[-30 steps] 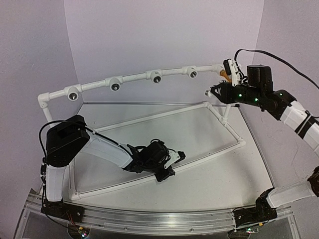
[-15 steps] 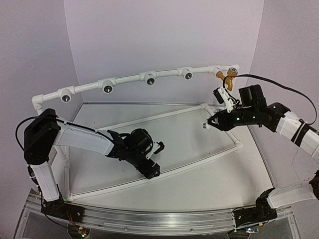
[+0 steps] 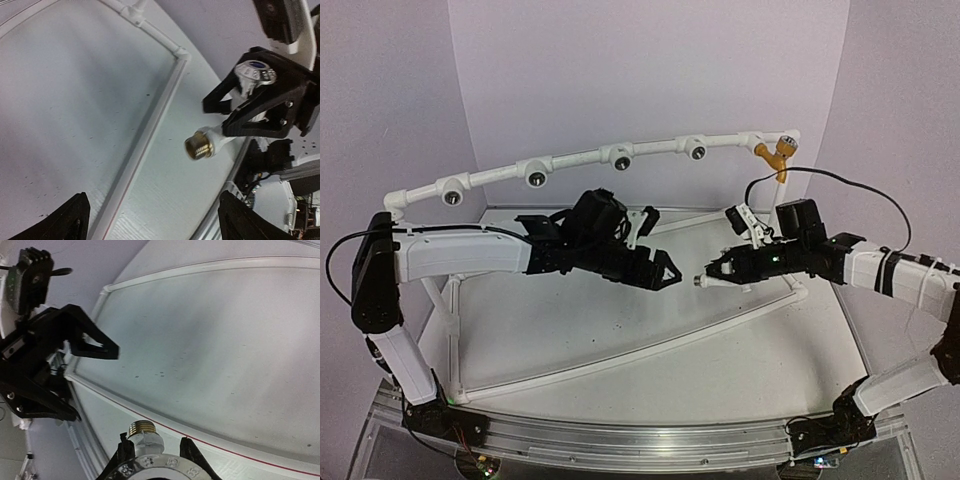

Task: Install the water faucets
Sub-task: Pass from the right arm to the left

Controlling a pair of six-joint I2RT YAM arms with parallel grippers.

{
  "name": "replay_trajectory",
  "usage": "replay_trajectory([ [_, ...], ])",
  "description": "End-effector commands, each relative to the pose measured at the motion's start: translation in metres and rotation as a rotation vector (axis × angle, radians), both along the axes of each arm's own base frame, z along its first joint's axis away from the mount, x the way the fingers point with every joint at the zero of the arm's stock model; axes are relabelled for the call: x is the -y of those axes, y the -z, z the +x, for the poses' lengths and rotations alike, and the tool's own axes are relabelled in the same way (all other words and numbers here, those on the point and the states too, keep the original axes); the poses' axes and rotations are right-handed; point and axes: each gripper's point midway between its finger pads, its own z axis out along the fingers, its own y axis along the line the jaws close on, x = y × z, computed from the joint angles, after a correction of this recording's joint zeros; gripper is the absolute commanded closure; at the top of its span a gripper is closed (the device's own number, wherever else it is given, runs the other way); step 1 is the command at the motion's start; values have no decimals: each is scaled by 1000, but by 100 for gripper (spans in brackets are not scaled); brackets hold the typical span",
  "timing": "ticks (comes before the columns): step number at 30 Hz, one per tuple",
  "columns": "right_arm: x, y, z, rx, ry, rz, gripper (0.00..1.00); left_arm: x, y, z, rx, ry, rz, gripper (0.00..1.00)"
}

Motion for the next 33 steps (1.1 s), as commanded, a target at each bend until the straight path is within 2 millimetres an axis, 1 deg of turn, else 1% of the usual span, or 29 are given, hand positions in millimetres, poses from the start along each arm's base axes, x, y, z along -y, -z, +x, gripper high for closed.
replay_trajectory([
  [1,-36,-90,-31,64,-242,377,100,27,-81,-31,-16,189,-318,6],
  [2,-37,-97,-35,77,-262,390,100,25,-92,-36,6,206,-358,6],
  [3,-39,-103,-40,89,-290,400,100,22,-98,-40,15,226,-383,6],
  [5,-41,-110,-44,95,-306,409,100,21,-104,-48,17,264,-409,6],
  [7,-44,-112,-48,94,-320,414,100,25,-108,-62,-15,345,-434,10],
  [8,-44,-113,-48,93,-322,415,100,28,-110,-68,-24,382,-449,15],
  [10,-46,-114,-50,96,-326,415,100,29,-110,-71,-25,400,-455,26],
  [11,-48,-114,-52,93,-341,416,100,28,-108,-71,-22,396,-453,34],
  [13,-53,-114,-58,87,-371,419,100,27,-107,-71,-14,394,-454,48],
  [16,-57,-113,-59,78,-368,415,99,27,-105,-73,-23,406,-453,70],
  [17,-57,-113,-59,75,-361,414,95,27,-105,-72,-22,404,-452,81],
  [18,-57,-113,-57,65,-346,414,88,26,-105,-71,-15,396,-450,91],
  [19,-57,-112,-54,50,-321,413,72,24,-106,-69,-2,385,-450,97],
  [20,-56,-111,-50,32,-288,411,50,21,-108,-68,13,371,-450,100],
  [21,-53,-109,-45,14,-247,409,26,18,-108,-66,27,354,-447,100],
  [22,-49,-106,-39,-4,-199,408,11,15,-107,-64,38,339,-443,100],
  [23,-45,-105,-37,-23,-177,412,4,12,-109,-63,50,331,-444,100],
  [24,-43,-107,-38,-34,-183,419,2,10,-111,-62,60,324,-446,100],
  [25,-43,-109,-41,-35,-201,424,2,7,-114,-61,69,316,-448,100],
  [28,-43,-113,-55,-27,-292,437,2,2,-119,-59,93,296,-452,100],
  [30,-44,-110,-63,-28,-350,437,3,0,-121,-58,102,288,-454,100],
  [33,-47,-102,-74,-53,-425,444,15,-4,-122,-54,115,264,-452,100],
])
